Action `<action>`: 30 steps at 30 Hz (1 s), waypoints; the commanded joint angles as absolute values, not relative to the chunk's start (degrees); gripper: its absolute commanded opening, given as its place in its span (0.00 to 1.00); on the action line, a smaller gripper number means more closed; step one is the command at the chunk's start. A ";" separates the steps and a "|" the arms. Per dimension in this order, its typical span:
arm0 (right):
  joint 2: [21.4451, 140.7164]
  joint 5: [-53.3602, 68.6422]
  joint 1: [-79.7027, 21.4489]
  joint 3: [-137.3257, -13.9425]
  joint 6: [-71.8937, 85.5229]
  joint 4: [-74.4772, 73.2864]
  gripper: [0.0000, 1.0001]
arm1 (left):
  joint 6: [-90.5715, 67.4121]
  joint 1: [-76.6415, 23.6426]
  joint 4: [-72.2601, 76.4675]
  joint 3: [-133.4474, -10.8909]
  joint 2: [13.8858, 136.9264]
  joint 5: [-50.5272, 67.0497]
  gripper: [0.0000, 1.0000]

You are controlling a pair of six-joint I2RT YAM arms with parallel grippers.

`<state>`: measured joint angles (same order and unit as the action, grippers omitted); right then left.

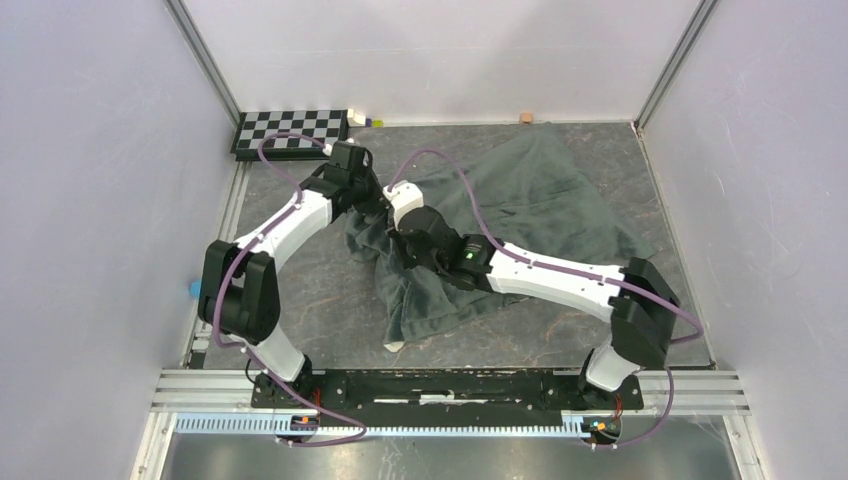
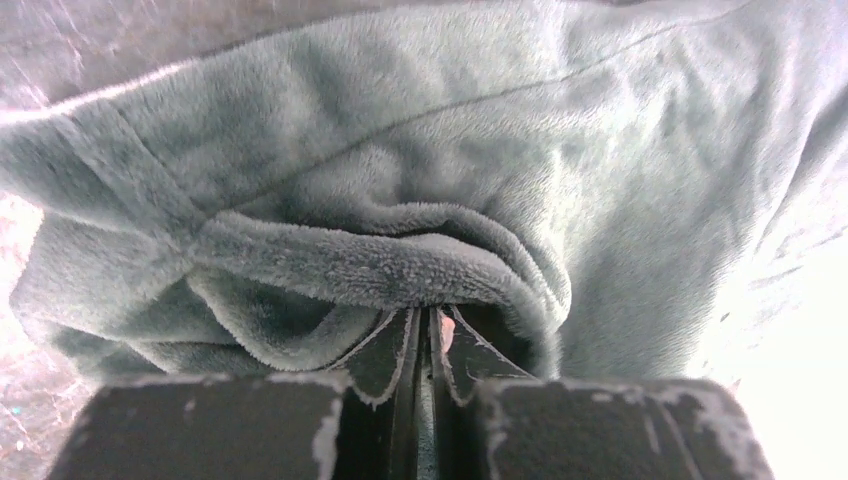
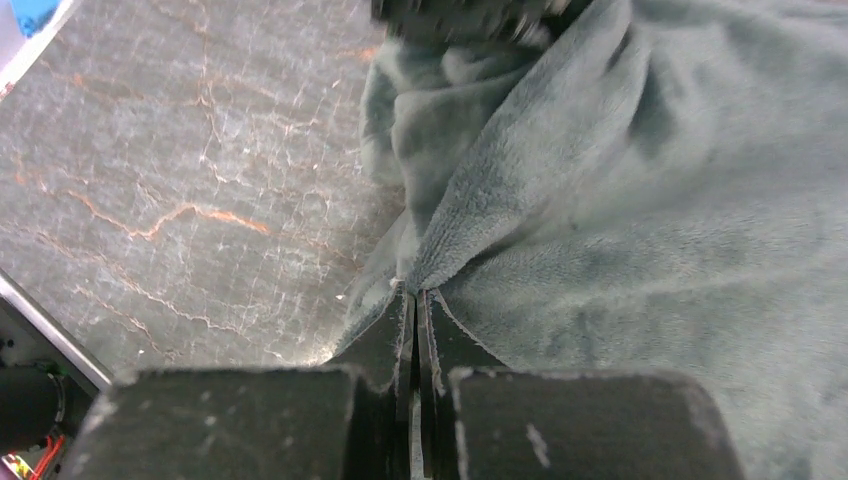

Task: Put the pillow into the pillowcase

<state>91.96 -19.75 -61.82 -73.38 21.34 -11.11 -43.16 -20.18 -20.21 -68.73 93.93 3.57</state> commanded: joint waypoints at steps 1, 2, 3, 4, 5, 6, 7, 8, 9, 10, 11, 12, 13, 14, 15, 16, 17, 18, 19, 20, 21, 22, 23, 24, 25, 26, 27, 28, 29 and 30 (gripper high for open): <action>95.73 -14.65 -62.23 -74.68 21.29 -7.43 0.00 | -41.31 -19.14 -22.42 -73.67 95.84 4.12 0.13; 95.88 -14.44 -62.18 -74.84 21.03 -7.76 0.01 | -41.22 -19.14 -22.92 -73.31 95.11 3.65 0.18; 95.55 -14.36 -62.16 -74.76 20.76 -7.86 0.04 | -41.09 -19.14 -23.22 -72.48 93.85 2.93 0.23; 95.02 -14.18 -62.14 -74.63 20.50 -7.99 0.07 | -40.85 -19.03 -24.15 -71.80 92.59 1.68 0.27; 94.30 -14.16 -62.14 -74.50 20.22 -8.00 0.11 | -40.56 -18.79 -25.46 -71.37 91.01 0.25 0.30; 93.36 -14.10 -62.14 -74.49 19.94 -8.00 0.14 | -40.46 -18.41 -26.70 -70.70 89.55 -1.46 0.35; 92.76 -13.98 -62.14 -74.57 19.66 -7.98 0.16 | -40.44 -17.85 -27.34 -70.03 87.70 -2.67 0.39; 92.04 -13.98 -62.14 -74.68 19.60 -8.15 0.17 | -40.58 -17.15 -28.23 -69.31 85.79 -3.63 0.43; 91.49 -13.77 -62.14 -74.86 19.49 -8.30 0.18 | -40.38 -16.70 -28.67 -68.75 84.15 -4.64 0.44; 91.17 -13.61 -62.13 -75.03 19.33 -8.54 0.20 | -40.11 -16.38 -29.09 -68.50 82.51 -5.46 0.46; 90.88 -13.33 -62.14 -75.55 19.20 -9.03 0.23 | -39.95 -16.28 -29.99 -68.38 80.87 -6.48 0.48; 90.69 -13.22 -62.14 -75.88 19.12 -9.56 0.25 | -39.74 -16.26 -30.67 -68.26 79.66 -7.56 0.50; 90.26 -12.97 -62.14 -76.02 19.00 -9.90 0.28 | -39.68 -16.26 -30.85 -67.98 78.32 -8.25 0.52; 89.59 -13.17 -62.14 -75.82 18.91 -10.24 0.31 | -39.88 -16.09 -31.02 -67.58 77.54 -9.28 0.54; 88.73 -13.97 -62.12 -75.43 18.94 -10.64 0.36 | -40.05 -15.88 -30.84 -67.35 77.07 -10.01 0.56; 87.41 -15.25 -62.14 -74.60 18.92 -11.16 0.43 | -40.45 -15.23 -30.64 -67.24 77.20 -10.22 0.59; 86.24 -16.76 -62.14 -73.59 18.86 -11.69 0.53 | -41.03 -14.38 -30.32 -67.40 77.89 -9.61 0.62; 84.65 -18.45 -62.14 -72.13 18.86 -12.35 0.64 | -41.34 -13.63 -29.73 -67.77 79.18 -8.57 0.63; 83.30 -19.99 -62.14 -70.75 18.80 -12.92 0.70 | -41.40 -13.13 -28.98 -68.50 80.73 -7.51 0.65; 81.70 -21.75 -62.14 -69.02 18.73 -13.80 0.75 | -41.44 -12.95 -28.56 -69.43 82.85 -7.03 0.67; 80.40 -23.14 -62.22 -67.63 18.82 -14.70 0.78 | -41.40 -12.77 -28.17 -70.74 84.77 -6.36 0.69; 78.88 -24.70 -62.30 -65.80 19.06 -15.96 0.83 | -41.35 -12.67 -27.92 -71.93 87.24 -6.08 0.72; 77.26 -26.48 -62.58 -63.66 19.42 -17.14 0.85 | -40.95 -12.66 -27.70 -73.39 89.64 -5.79 0.75; 75.98 -27.94 -63.02 -61.57 20.14 -17.98 0.87 | -40.44 -12.53 -26.97 -74.31 91.59 -5.27 0.76; 74.43 -29.09 -63.39 -58.81 21.19 -18.62 0.89 | -39.90 -12.42 -25.80 -75.06 93.63 -4.48 0.78; 73.25 -29.54 -63.88 -55.88 22.09 -18.60 0.89 | -39.49 -12.26 -23.82 -75.40 95.19 -3.39 0.80; 71.84 -30.27 -64.32 -53.36 23.12 -18.34 0.92 | -39.46 -12.10 -22.76 -75.89 97.15 -2.87 0.80; 70.87 -30.81 -64.65 -50.26 24.01 -17.88 0.94 | -39.06 -11.97 -21.78 -76.79 99.17 -2.06 0.80; 70.20 -31.00 -64.77 -48.05 24.51 -17.29 0.96 | -38.67 -11.87 -20.16 -77.34 100.71 -1.04 0.79; 69.53 -31.06 -64.84 -45.72 24.36 -16.02 0.98 | -38.34 -11.87 -19.18 -78.05 102.26 -0.47 0.76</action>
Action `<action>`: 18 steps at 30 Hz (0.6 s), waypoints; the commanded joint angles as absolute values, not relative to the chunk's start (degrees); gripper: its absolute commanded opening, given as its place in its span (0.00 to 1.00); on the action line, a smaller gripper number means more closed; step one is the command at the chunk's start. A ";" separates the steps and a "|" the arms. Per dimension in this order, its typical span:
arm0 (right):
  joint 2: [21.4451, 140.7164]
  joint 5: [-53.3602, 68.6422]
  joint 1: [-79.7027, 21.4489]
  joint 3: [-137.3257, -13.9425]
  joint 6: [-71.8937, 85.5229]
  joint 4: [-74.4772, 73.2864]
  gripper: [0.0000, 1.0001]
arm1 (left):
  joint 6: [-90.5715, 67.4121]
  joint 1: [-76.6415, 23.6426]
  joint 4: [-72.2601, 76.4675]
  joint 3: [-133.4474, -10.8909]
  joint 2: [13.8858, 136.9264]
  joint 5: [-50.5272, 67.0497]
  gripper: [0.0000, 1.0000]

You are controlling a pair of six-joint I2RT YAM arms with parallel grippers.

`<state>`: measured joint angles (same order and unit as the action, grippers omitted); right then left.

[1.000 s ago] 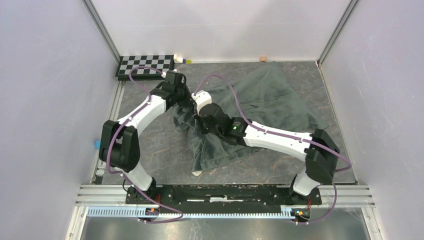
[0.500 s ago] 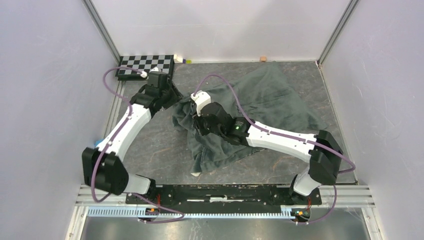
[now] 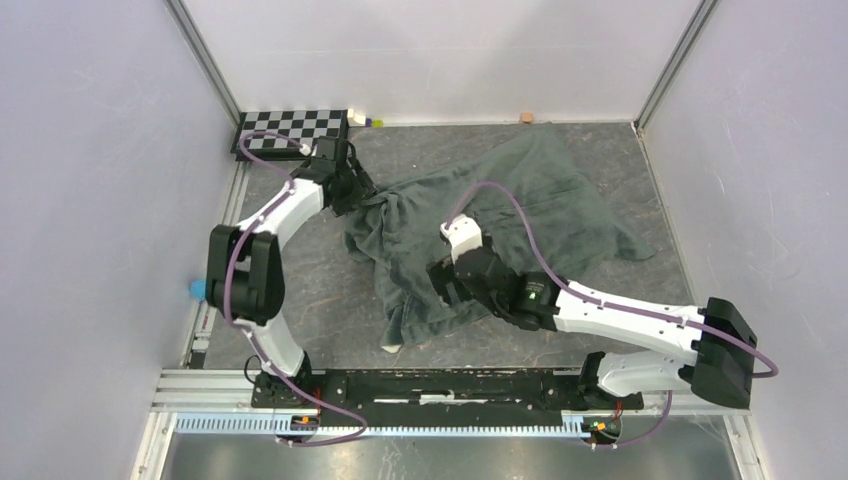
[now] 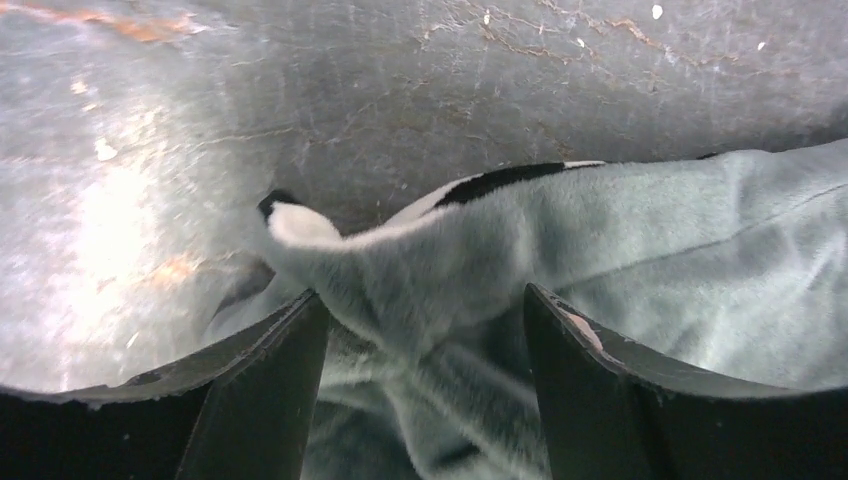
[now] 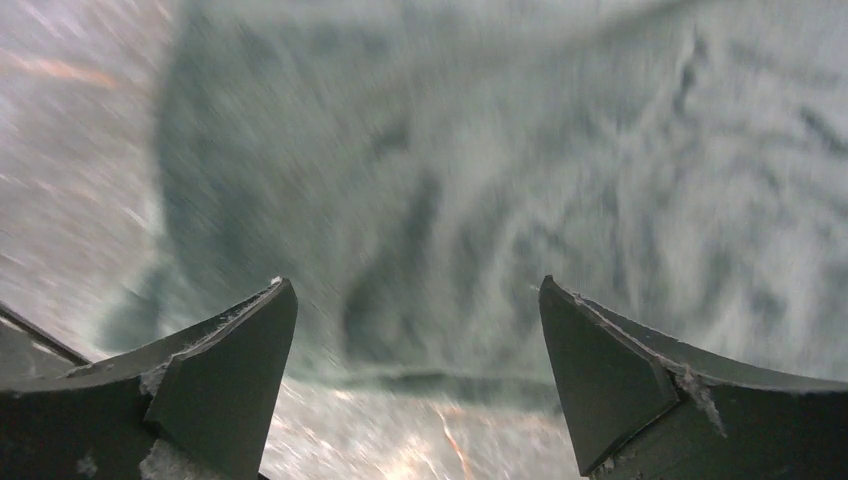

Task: Put the pillow into the pillowcase

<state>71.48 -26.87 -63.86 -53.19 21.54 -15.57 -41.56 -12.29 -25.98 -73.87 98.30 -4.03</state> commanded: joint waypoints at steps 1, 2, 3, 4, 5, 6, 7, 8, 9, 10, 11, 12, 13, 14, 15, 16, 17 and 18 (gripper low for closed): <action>69.19 -31.26 -64.86 -43.51 23.78 -14.38 0.98 | -37.96 -11.87 -18.73 -78.93 103.51 -0.27 0.70; 69.04 -31.56 -64.86 -41.95 22.63 -11.93 0.98 | -37.47 -11.86 -19.00 -80.06 104.82 -0.26 0.55; 69.62 -31.83 -64.82 -40.64 21.29 -9.81 0.98 | -36.79 -11.78 -20.04 -81.73 105.84 -0.31 0.33; 70.69 -32.33 -64.57 -40.44 20.07 -9.22 0.98 | -35.94 -11.78 -22.09 -83.64 106.45 -1.11 0.14; 72.27 -32.85 -64.16 -40.75 19.12 -9.14 0.98 | -34.65 -11.70 -25.23 -86.58 106.90 -3.11 0.03; 73.53 -32.95 -63.52 -41.10 18.49 -9.14 0.98 | -33.26 -11.54 -27.67 -89.69 107.05 -5.60 0.02; 74.76 -32.64 -62.61 -41.20 18.18 -9.14 0.98 | -32.27 -11.34 -30.34 -92.27 106.97 -8.04 0.02; 75.48 -31.80 -61.42 -41.14 18.17 -9.18 0.98 | -31.40 -10.69 -32.28 -95.55 106.96 -10.38 0.02; 75.54 -31.36 -60.14 -40.92 18.58 -9.37 0.98 | -30.58 -10.14 -34.39 -98.26 107.17 -11.94 0.02; 75.31 -31.04 -59.18 -40.56 19.13 -9.64 0.98 | -29.50 -9.41 -36.40 -101.79 107.74 -13.86 0.02; 74.96 -30.77 -58.07 -40.05 19.77 -10.24 0.98 | -28.34 -9.08 -38.11 -105.20 108.65 -16.23 0.02; 74.60 -30.56 -56.95 -39.68 20.28 -10.81 0.98 | -27.26 -8.93 -39.81 -107.92 109.67 -17.48 0.02; 74.14 -30.42 -56.23 -39.24 20.66 -11.38 0.98 | -26.55 -8.93 -41.15 -110.74 111.26 -17.69 0.02; 73.68 -30.49 -55.83 -39.07 21.21 -12.44 0.98 | -25.97 -8.85 -42.32 -113.21 112.97 -17.30 0.02; 73.18 -30.63 -55.88 -39.24 21.59 -13.40 0.98 | -25.89 -8.88 -43.54 -114.90 114.23 -16.67 0.02; 72.30 -29.35 -56.17 -39.29 21.68 -13.58 0.98 | -25.76 -8.90 -44.05 -116.24 115.63 -15.66 0.02; 71.28 -28.46 -56.98 -39.20 21.81 -13.27 0.98 | -25.94 -8.89 -44.16 -116.49 116.46 -14.88 0.02; 70.24 -28.23 -58.43 -39.32 21.96 -12.89 0.98 | -26.08 -8.88 -43.84 -116.34 117.20 -13.92 0.02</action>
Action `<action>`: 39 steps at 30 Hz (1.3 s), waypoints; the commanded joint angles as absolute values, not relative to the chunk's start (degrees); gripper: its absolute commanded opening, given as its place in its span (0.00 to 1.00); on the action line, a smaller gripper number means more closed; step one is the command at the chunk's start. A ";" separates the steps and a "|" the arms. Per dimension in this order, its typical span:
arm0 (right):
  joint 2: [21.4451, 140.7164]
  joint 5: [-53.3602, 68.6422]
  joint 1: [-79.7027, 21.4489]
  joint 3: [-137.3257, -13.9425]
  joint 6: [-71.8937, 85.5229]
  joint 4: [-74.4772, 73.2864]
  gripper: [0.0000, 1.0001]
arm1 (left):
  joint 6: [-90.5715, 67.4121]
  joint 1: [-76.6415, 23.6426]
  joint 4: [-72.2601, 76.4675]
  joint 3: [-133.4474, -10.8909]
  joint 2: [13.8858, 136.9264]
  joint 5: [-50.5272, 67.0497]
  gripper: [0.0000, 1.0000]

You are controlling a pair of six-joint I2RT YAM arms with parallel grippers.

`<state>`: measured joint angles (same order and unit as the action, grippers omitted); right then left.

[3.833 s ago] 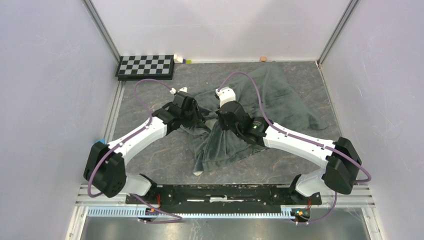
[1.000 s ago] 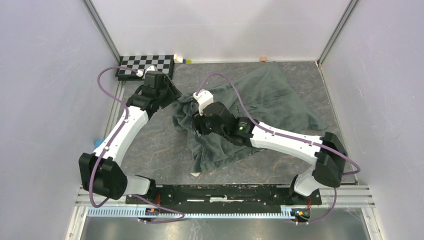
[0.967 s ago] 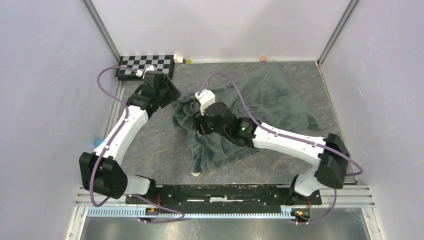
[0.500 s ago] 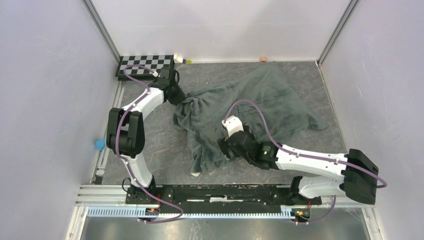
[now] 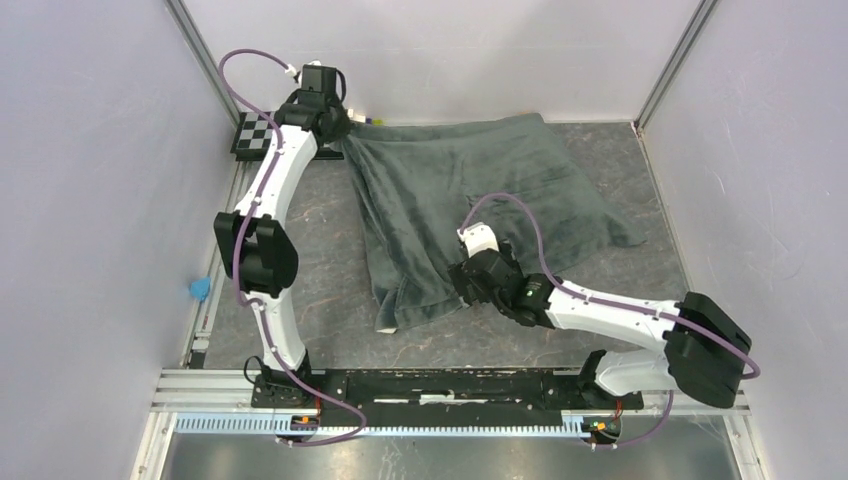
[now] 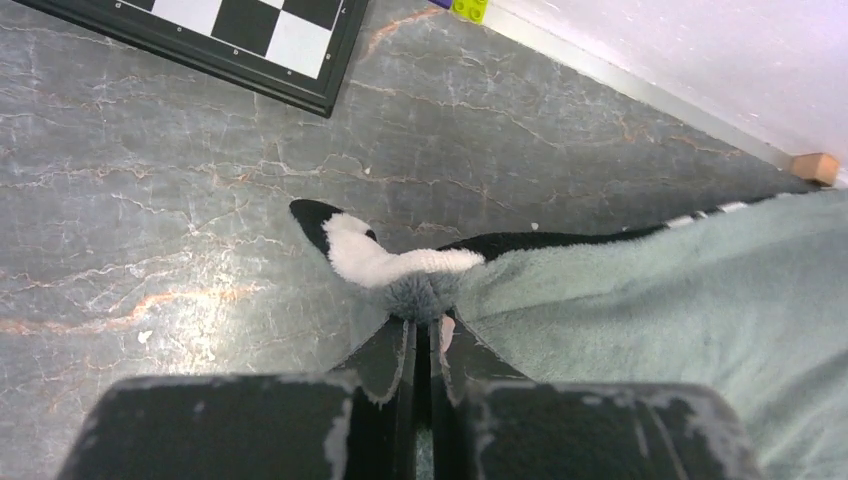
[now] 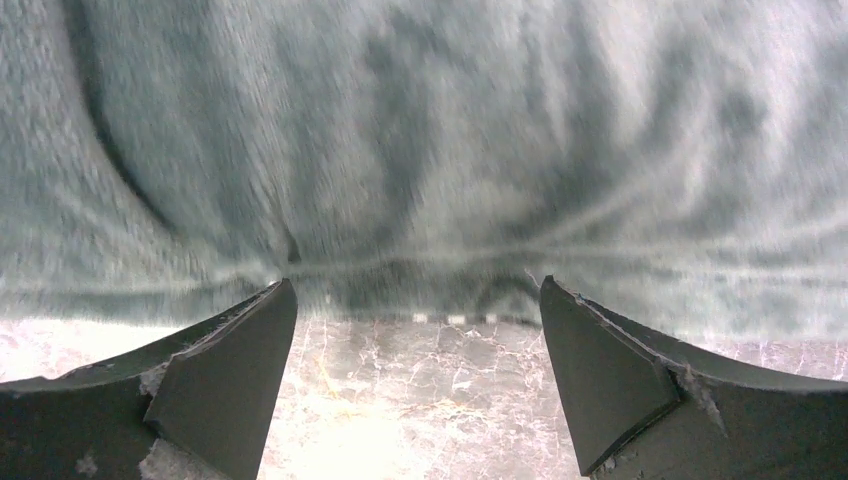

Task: Put the pillow into the pillowcase

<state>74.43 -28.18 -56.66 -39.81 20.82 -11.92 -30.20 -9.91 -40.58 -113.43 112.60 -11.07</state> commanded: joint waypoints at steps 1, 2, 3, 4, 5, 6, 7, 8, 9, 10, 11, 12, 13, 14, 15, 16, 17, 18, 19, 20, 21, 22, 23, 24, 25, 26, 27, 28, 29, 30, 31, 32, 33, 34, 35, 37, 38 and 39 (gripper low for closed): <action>69.89 -28.76 -60.42 -39.87 22.28 -12.86 0.98 | -26.38 -8.88 -43.69 -116.20 117.80 -13.53 0.02; 70.28 -29.81 -63.11 -41.10 22.76 -13.38 0.98 | -26.49 -8.88 -43.60 -116.27 118.57 -13.09 0.02; 71.27 -30.96 -65.69 -42.76 23.17 -14.30 0.97 | -26.43 -8.88 -43.52 -116.44 119.31 -12.29 0.02; 72.34 -31.71 -67.65 -44.17 23.36 -14.79 0.96 | -26.31 -8.88 -43.30 -116.47 119.67 -11.65 0.02; 73.57 -32.41 -69.67 -45.57 23.69 -14.67 0.95 | -26.23 -8.90 -43.33 -116.54 120.08 -11.32 0.02; 74.66 -32.64 -71.20 -46.46 23.97 -14.11 0.94 | -26.12 -8.88 -43.33 -116.54 120.27 -11.20 0.02; 76.02 -32.39 -72.81 -47.49 23.98 -13.07 0.93 | -26.06 -8.88 -43.33 -116.54 120.39 -10.90 0.02; 77.35 -32.63 -74.54 -48.82 23.89 -12.25 0.92 | -25.79 -8.85 -43.37 -116.69 120.58 -10.59 0.02; 79.52 -32.94 -75.95 -50.25 23.81 -11.67 0.91 | -25.65 -8.90 -43.49 -116.87 120.73 -10.56 0.02; 81.74 -32.97 -77.38 -52.17 23.57 -11.14 0.91 | -25.51 -8.82 -43.49 -116.94 120.81 -10.41 0.02; 83.86 -32.96 -78.46 -53.94 23.29 -10.90 0.91 | -25.34 -8.80 -43.48 -117.10 120.96 -10.09 0.03; 86.44 -33.11 -79.55 -56.05 23.04 -10.53 0.91 | -25.17 -8.84 -43.67 -117.28 121.14 -9.81 0.02; 88.68 -33.07 -80.15 -57.60 22.99 -10.09 0.90 | -25.14 -8.83 -43.90 -117.46 121.27 -9.85 0.02; 91.41 -32.30 -80.34 -59.50 23.51 -9.79 0.89 | -24.98 -8.79 -44.03 -117.59 121.39 -9.85 0.02; 93.67 -31.86 -80.35 -61.22 24.32 -10.33 0.86 | -24.88 -8.79 -44.03 -117.53 121.39 -9.69 0.02; 96.14 -31.50 -80.42 -63.22 24.99 -10.95 0.84 | -24.87 -8.79 -43.99 -117.55 121.41 -9.68 0.02; 98.22 -31.40 -80.42 -64.69 25.42 -11.13 0.83 | -24.94 -8.79 -44.02 -117.38 121.27 -9.64 0.02; 99.59 -31.05 -80.35 -65.52 25.75 -10.86 0.81 | -25.09 -8.74 -44.03 -117.34 121.20 -9.39 0.02; 101.21 -30.84 -80.22 -66.61 26.16 -10.83 0.79 | -25.14 -8.79 -43.97 -117.33 121.13 -9.13 0.02; 102.54 -30.68 -80.09 -67.77 26.20 -11.17 0.79 | -25.22 -8.74 -44.02 -117.25 121.08 -8.93 0.02; 104.15 -30.48 -79.90 -69.14 26.23 -11.67 0.79 | -25.22 -8.75 -44.03 -117.25 121.00 -8.81 0.02; 105.62 -30.45 -79.69 -70.23 26.60 -12.22 0.80 | -25.22 -8.71 -44.03 -117.25 120.93 -8.81 0.02; 106.70 -30.60 -79.41 -70.69 26.76 -12.46 0.80 | -25.30 -8.75 -44.03 -117.29 120.86 -8.70 0.02; 107.64 -30.65 -79.06 -70.73 27.03 -12.40 0.80 | -25.36 -8.70 -44.03 -117.33 120.84 -8.41 0.02; 108.06 -30.58 -78.73 -70.22 27.44 -12.05 0.78 | -25.40 -8.73 -44.01 -117.36 120.83 -8.29 0.02; 108.18 -30.61 -78.34 -68.97 27.54 -10.79 0.77 | -25.40 -8.62 -43.99 -117.36 120.70 -8.30 0.02; 108.22 -30.37 -77.87 -67.72 27.65 -9.42 0.77 | -25.40 -8.67 -44.02 -117.39 120.68 -8.26 0.02; 108.35 -30.26 -77.49 -66.84 27.50 -8.43 0.75 | -25.32 -8.62 -43.96 -117.42 120.70 -8.23 0.02; 108.37 -30.41 -77.16 -66.02 27.13 -7.44 0.71 | -25.21 -8.61 -43.94 -117.50 120.67 -8.22 0.02; 108.37 -31.04 -76.98 -65.69 26.84 -7.27 0.65 | -25.07 -8.61 -44.03 -117.58 120.71 -8.35 0.02; 108.33 -31.62 -76.68 -65.91 26.31 -7.81 0.57 | -24.81 -8.61 -44.02 -117.60 120.76 -8.62 0.02; 108.11 -32.41 -76.41 -66.33 26.18 -9.19 0.44 | -24.47 -8.61 -44.03 -117.68 120.61 -8.77 0.02; 107.32 -33.22 -76.17 -66.64 25.94 -10.63 0.31 | -24.07 -8.61 -44.08 -117.81 120.46 -9.07 0.02; 105.64 -33.95 -76.04 -66.52 25.49 -11.54 0.21 | -23.64 -8.62 -44.45 -118.36 120.42 -9.39 0.02; 103.94 -34.62 -76.05 -66.48 24.90 -12.61 0.12 | -23.12 -8.61 -45.08 -119.07 120.38 -9.73 0.02; 99.41 -33.84 -76.03 -67.30 23.68 -15.63 0.00 | -21.68 -8.61 -46.36 -121.06 120.31 -10.84 0.02; 96.90 -32.96 -76.12 -68.64 23.11 -18.59 0.00 | -21.06 -8.61 -47.21 -122.07 120.13 -11.79 0.02; 94.19 -31.76 -76.23 -69.59 22.53 -20.55 0.00 | -20.26 -8.61 -47.79 -123.30 120.04 -12.43 0.02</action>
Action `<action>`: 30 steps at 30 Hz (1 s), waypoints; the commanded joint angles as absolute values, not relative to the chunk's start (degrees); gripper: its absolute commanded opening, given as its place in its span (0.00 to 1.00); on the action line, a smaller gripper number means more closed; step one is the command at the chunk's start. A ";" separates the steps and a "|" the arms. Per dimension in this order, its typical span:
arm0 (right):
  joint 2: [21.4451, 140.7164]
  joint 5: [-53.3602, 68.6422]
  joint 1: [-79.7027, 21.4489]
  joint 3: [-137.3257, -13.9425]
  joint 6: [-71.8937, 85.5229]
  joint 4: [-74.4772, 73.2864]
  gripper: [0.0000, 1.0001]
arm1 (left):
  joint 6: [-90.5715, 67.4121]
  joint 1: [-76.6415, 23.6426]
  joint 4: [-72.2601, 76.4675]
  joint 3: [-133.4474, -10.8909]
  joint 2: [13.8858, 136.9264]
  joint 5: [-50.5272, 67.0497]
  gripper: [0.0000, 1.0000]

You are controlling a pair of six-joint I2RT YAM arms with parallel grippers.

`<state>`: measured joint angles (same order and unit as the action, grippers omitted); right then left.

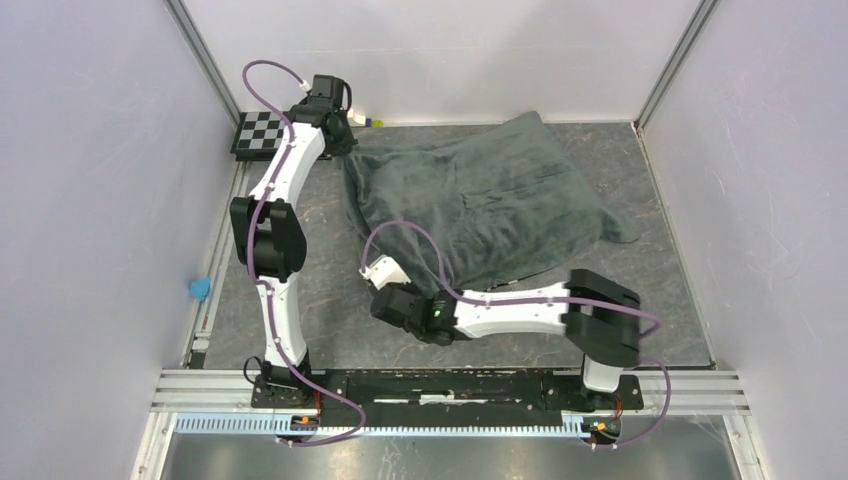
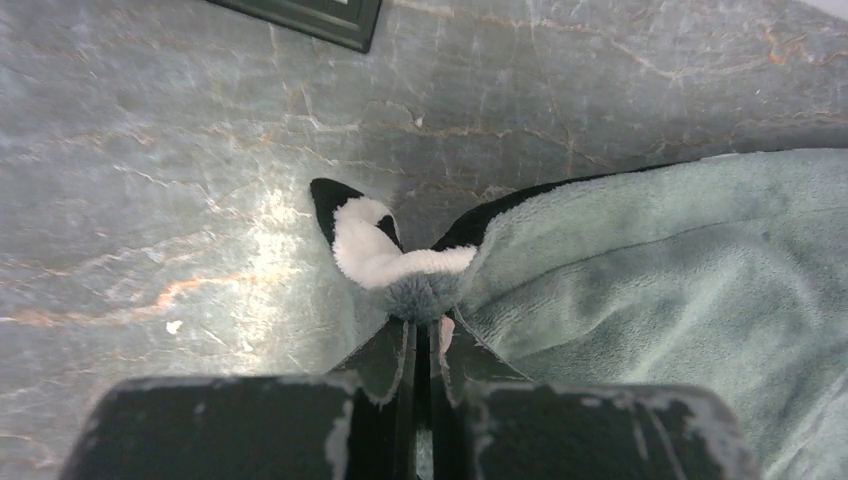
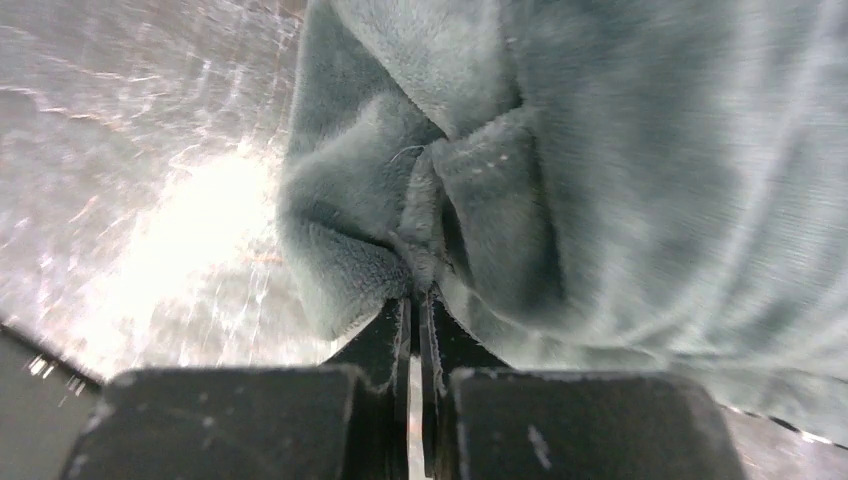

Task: Put the pillow into the pillowcase

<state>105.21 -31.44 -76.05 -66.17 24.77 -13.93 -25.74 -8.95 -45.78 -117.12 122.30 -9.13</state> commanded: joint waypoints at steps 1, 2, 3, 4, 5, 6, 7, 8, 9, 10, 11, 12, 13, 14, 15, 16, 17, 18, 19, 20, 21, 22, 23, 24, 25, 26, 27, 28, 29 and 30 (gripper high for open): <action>91.54 -29.60 -76.53 -70.00 21.35 -21.60 0.00 | -19.53 -8.61 -48.62 -124.51 119.89 -13.38 0.02; 88.51 -27.96 -76.76 -70.50 20.75 -23.02 0.00 | -18.99 -8.61 -49.55 -126.22 119.89 -14.46 0.02; 85.36 -26.88 -77.07 -70.80 20.43 -24.06 0.00 | -18.45 -8.61 -50.01 -127.72 119.88 -15.26 0.03; 83.06 -25.63 -77.53 -70.79 19.64 -24.45 0.00 | -18.08 -8.61 -50.34 -128.68 119.96 -15.92 0.02; 81.06 -24.12 -77.83 -70.96 18.98 -25.23 0.00 | -17.85 -8.61 -50.45 -129.60 119.92 -16.24 0.02; 80.13 -23.14 -78.14 -71.26 18.93 -26.48 0.00 | -17.58 -8.66 -50.61 -130.24 120.11 -16.60 0.03; 79.74 -21.91 -78.58 -71.37 18.89 -27.79 0.00 | -17.54 -8.64 -50.87 -130.69 120.66 -17.10 0.02; 79.85 -20.15 -79.05 -71.18 18.85 -28.35 0.00 | -17.58 -8.67 -51.18 -131.23 121.24 -17.41 0.02; 80.04 -18.26 -79.97 -69.89 18.65 -27.31 0.00 | -17.45 -8.62 -51.49 -131.60 122.04 -17.67 0.02; 80.55 -15.77 -80.95 -68.20 18.85 -25.48 0.00 | -17.40 -8.61 -51.78 -131.85 122.88 -17.75 0.02; 81.47 -12.30 -82.09 -66.79 19.22 -22.55 0.00 | -17.47 -8.54 -52.32 -132.19 124.01 -18.24 0.03; 83.27 -9.27 -83.29 -65.87 19.35 -19.75 0.00 | -17.64 -8.40 -52.83 -132.63 125.25 -18.36 0.03; 85.39 -7.11 -84.45 -65.66 19.48 -17.98 0.00 | -17.79 -8.24 -53.40 -133.14 126.34 -18.05 0.03; 87.45 -6.79 -85.48 -66.09 19.54 -17.44 0.00 | -18.05 -7.96 -54.53 -133.75 127.73 -17.09 0.02; 90.09 -6.61 -85.73 -66.93 19.41 -18.35 0.02 | -18.31 -7.83 -55.60 -134.33 128.72 -16.29 0.06; 92.10 -7.49 -85.78 -67.75 19.31 -19.91 0.17 | -18.45 -7.82 -56.33 -134.34 128.99 -15.43 0.19; 93.65 -9.43 -85.79 -68.75 19.32 -21.88 0.39 | -18.78 -7.87 -56.31 -133.50 128.47 -14.69 0.35; 93.70 -10.28 -85.75 -68.79 19.21 -22.18 0.56 | -19.06 -7.87 -55.73 -131.71 127.55 -14.24 0.51; 92.74 -10.99 -85.69 -68.44 19.13 -21.30 0.71 | -19.03 -7.74 -54.73 -130.25 126.24 -13.77 0.59; 91.17 -11.68 -85.57 -68.23 18.92 -20.51 0.80 | -19.05 -7.73 -54.33 -129.26 125.32 -13.64 0.66; 90.24 -12.99 -85.16 -68.67 18.66 -20.63 0.85 | -19.18 -7.66 -54.32 -129.03 124.47 -13.64 0.72; 89.41 -14.46 -84.68 -69.56 18.42 -21.84 0.88 | -19.33 -7.52 -54.32 -128.94 123.59 -13.19 0.75; 88.74 -16.62 -83.98 -70.37 18.06 -23.08 0.90 | -19.37 -7.48 -54.36 -128.89 122.90 -12.55 0.75; 88.05 -19.09 -83.19 -70.74 17.88 -24.18 0.91 | -19.78 -7.47 -54.32 -128.41 121.84 -12.00 0.76; 86.94 -20.84 -82.01 -70.39 17.92 -24.61 0.92 | -20.27 -7.47 -54.27 -127.53 120.52 -11.54 0.77; 85.99 -21.97 -80.00 -69.77 18.28 -24.92 0.93 | -20.97 -7.47 -54.24 -125.76 119.17 -10.87 0.77; 84.82 -22.68 -77.43 -68.87 18.80 -25.08 0.93 | -21.48 -7.47 -53.49 -122.86 117.13 -10.33 0.77; 83.55 -23.11 -75.00 -67.85 18.90 -24.79 0.93 | -21.89 -7.55 -52.09 -119.73 114.94 -10.36 0.77; 82.56 -23.94 -71.96 -66.49 18.74 -24.07 0.94 | -22.72 -7.52 -50.45 -114.85 111.91 -10.68 0.77; 81.78 -25.19 -69.54 -65.54 18.47 -23.82 0.94 | -23.36 -7.56 -48.46 -110.26 108.40 -10.07 0.77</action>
